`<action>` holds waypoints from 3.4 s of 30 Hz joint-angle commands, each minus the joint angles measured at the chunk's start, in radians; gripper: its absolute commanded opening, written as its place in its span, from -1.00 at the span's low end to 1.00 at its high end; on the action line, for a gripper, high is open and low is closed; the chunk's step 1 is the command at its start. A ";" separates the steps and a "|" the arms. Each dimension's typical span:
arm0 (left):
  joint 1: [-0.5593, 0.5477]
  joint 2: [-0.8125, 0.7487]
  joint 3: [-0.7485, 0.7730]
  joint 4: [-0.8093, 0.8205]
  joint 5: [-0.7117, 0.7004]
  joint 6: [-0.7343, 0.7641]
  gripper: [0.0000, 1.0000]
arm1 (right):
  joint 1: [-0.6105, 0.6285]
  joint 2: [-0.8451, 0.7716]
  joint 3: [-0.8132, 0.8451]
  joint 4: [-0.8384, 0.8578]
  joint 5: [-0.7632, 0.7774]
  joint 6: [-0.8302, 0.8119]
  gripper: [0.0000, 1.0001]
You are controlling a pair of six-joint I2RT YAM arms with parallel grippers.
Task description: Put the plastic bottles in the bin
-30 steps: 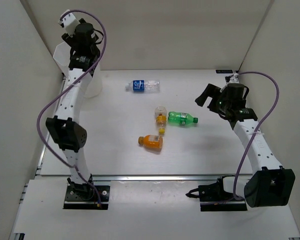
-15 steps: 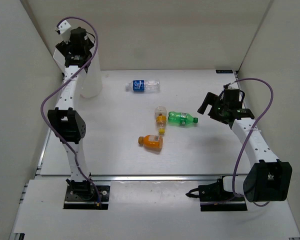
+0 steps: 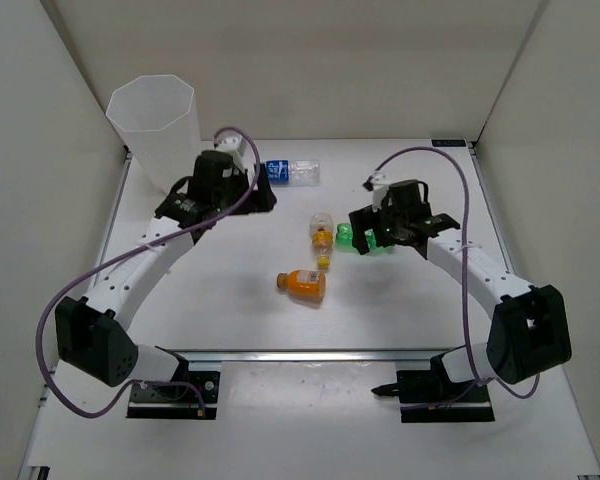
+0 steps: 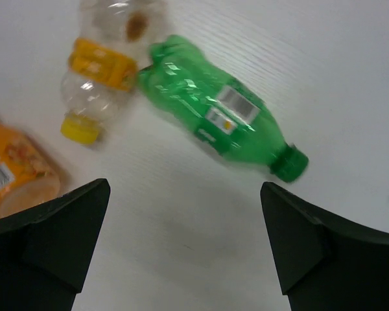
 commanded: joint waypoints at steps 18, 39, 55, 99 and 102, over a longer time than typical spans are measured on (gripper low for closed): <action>0.131 -0.313 -0.507 -0.239 0.189 -0.025 0.98 | -0.111 0.317 0.128 0.004 -0.301 -0.951 0.99; 0.108 -0.191 -0.358 -0.134 0.263 -0.044 0.98 | -0.059 0.203 -0.053 0.142 -0.217 -0.891 -0.51; -0.130 -0.124 -0.303 0.496 0.106 -0.380 0.97 | 0.033 -0.049 0.035 0.281 -0.522 -0.319 -0.32; 0.042 -0.066 0.050 0.494 -0.600 -0.047 -0.37 | 0.162 -0.012 0.191 0.277 -0.321 -0.112 0.99; 0.058 -0.023 0.096 0.751 -0.867 0.230 -0.37 | 0.121 0.008 0.199 0.219 -0.289 -0.099 0.98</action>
